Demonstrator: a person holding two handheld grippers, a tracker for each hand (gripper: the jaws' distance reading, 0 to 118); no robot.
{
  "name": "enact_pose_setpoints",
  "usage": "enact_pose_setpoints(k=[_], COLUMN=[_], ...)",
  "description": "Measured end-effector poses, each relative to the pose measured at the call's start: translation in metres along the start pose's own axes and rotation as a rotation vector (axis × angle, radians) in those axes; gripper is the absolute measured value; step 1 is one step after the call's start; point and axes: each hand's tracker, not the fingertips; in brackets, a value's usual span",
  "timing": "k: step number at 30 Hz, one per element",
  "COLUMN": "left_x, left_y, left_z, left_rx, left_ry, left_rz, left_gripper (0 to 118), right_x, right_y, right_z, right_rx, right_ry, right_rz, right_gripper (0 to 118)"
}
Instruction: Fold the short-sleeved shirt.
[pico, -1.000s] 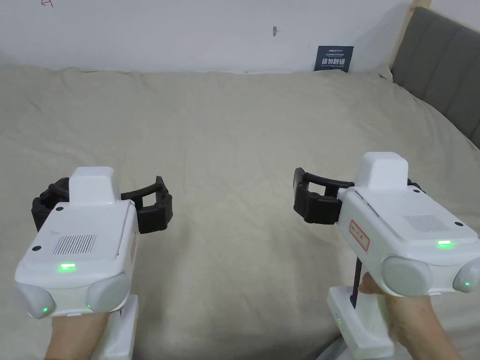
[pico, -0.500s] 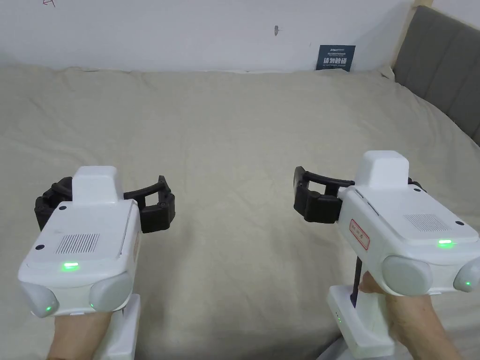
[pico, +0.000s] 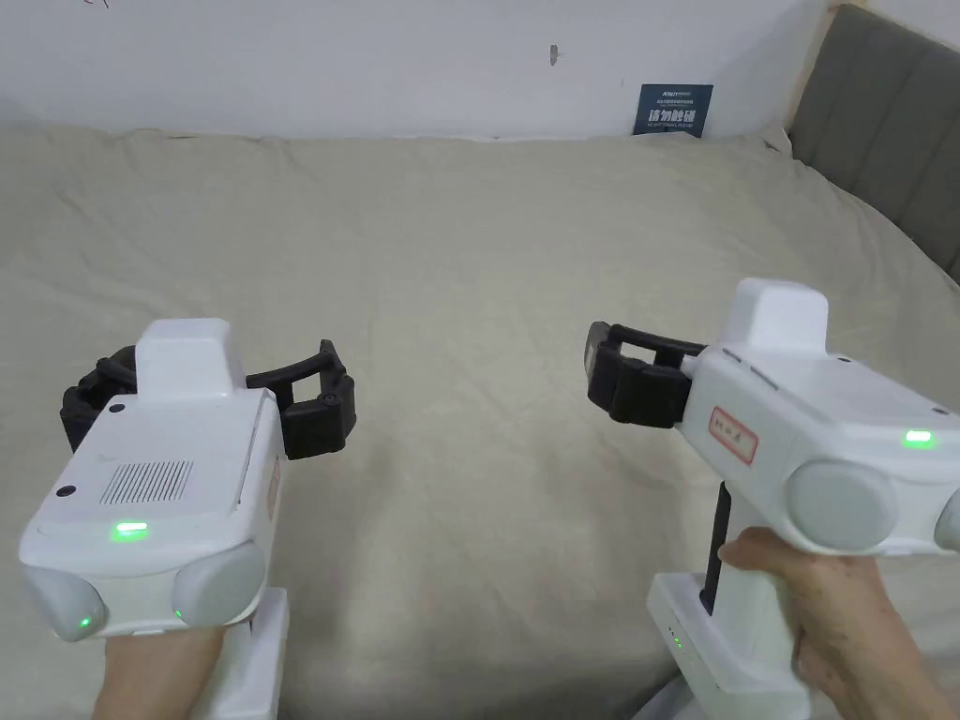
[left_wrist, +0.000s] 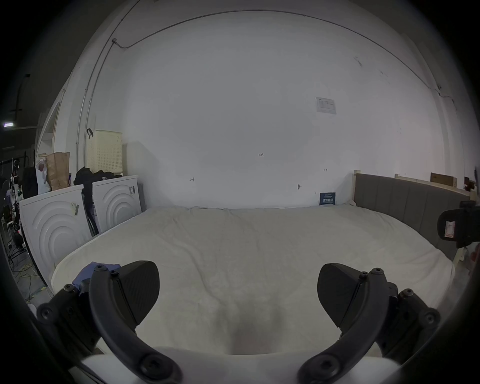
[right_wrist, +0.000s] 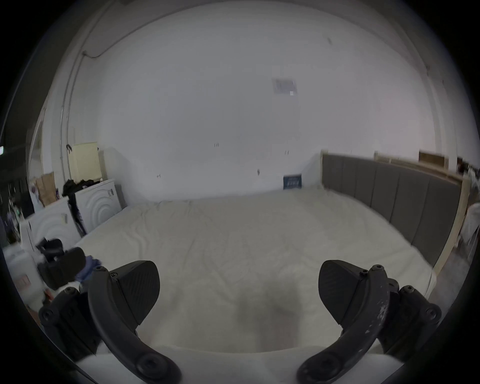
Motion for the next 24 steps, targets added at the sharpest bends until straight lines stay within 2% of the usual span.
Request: enact_pose_setpoints(k=[4, 5, 9, 14, 20, 24], left_x=[0.013, 0.018, 0.032, 0.044, 0.047, 0.042], left_y=[-0.013, -0.019, -0.048, -0.081, -0.102, -0.11], left_z=[0.008, 0.009, 0.013, 0.01, -0.003, -0.025], left_rx=[-0.098, -0.138, -0.241, -0.368, -0.444, -0.505], left_ry=[-0.018, -0.023, -0.07, -0.11, -0.123, -0.123], left_rz=[0.022, 0.017, 0.011, -0.005, -0.012, 0.027], left_gripper=[118, 118, 118, 118, 118, 118], right_x=[0.001, -0.001, -0.01, -0.019, -0.015, -0.019], right_y=[0.012, 0.01, 0.0, -0.024, -0.037, -0.052], right_z=[-0.001, 0.0, 0.0, 0.003, -0.021, -0.042], right_rx=[-0.171, -0.236, -0.378, -0.397, -0.46, -0.505], right_ry=[-0.031, -0.056, -0.019, -0.036, -0.096, -0.085], right_rz=[-0.138, -0.148, -0.093, -0.039, -0.063, 0.007], right_gripper=[118, 118, 118, 118, 118, 118])
